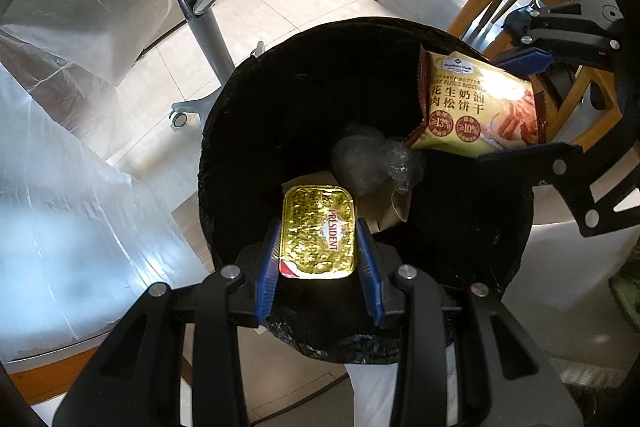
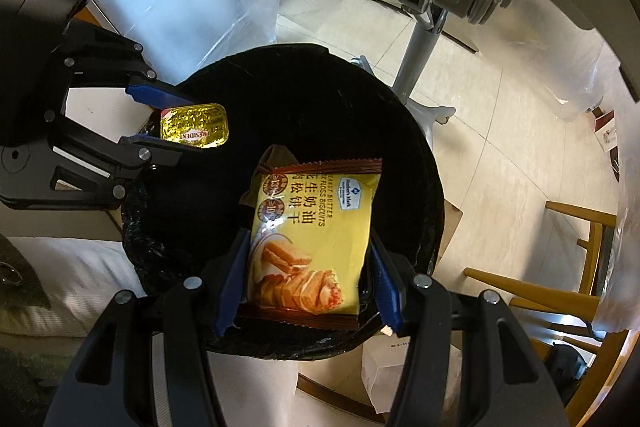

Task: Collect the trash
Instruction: 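Open both tools to drop the butter packet and snack bag into the bin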

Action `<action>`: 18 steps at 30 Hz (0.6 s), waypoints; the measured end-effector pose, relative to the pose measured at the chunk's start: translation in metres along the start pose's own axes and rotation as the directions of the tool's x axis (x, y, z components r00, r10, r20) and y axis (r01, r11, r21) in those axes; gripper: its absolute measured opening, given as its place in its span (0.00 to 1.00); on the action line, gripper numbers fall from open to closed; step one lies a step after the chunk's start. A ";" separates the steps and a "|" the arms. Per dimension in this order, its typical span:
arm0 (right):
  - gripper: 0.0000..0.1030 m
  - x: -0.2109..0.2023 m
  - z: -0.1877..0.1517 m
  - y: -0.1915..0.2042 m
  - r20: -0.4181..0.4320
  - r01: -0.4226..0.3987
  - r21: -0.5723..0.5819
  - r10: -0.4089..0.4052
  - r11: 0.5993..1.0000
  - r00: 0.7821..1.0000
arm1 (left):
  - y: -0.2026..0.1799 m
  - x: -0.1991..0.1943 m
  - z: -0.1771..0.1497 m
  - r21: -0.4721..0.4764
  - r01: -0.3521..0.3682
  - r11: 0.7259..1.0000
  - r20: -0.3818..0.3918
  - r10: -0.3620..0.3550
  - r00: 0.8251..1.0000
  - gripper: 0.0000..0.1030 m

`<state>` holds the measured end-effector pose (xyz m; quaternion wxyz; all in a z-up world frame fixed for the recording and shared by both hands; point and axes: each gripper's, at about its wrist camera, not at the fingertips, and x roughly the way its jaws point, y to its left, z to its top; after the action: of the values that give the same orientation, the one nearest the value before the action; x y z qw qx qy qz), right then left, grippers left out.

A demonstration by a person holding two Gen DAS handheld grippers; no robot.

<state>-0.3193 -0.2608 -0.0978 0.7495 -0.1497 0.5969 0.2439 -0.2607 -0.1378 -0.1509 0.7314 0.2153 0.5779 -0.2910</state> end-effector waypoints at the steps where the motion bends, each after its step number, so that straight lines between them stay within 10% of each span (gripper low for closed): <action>1: 0.53 0.001 0.000 0.000 -0.004 0.003 -0.001 -0.003 1.000 1.000 | 0.000 0.001 0.001 -0.001 -0.001 1.000 -0.001 0.001 1.000 0.36; 4: 0.54 0.001 0.000 0.001 -0.011 0.010 0.007 -0.010 1.000 1.000 | 0.002 0.002 0.001 -0.020 0.020 1.000 -0.002 -0.021 1.000 0.42; 6: 0.66 0.001 -0.001 0.000 -0.019 0.008 0.015 -0.007 1.000 1.000 | 0.006 -0.001 0.001 -0.045 0.026 0.999 0.015 -0.025 1.000 0.76; 18: 0.83 -0.013 -0.004 -0.014 0.014 -0.007 0.083 0.006 0.997 1.000 | 0.008 -0.012 -0.003 -0.052 0.007 0.999 0.030 -0.005 1.000 0.83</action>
<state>-0.3172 -0.2769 -0.0876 0.7584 -0.1147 0.6018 0.2225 -0.2594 -0.1284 -0.1398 0.7446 0.1901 0.5748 -0.2812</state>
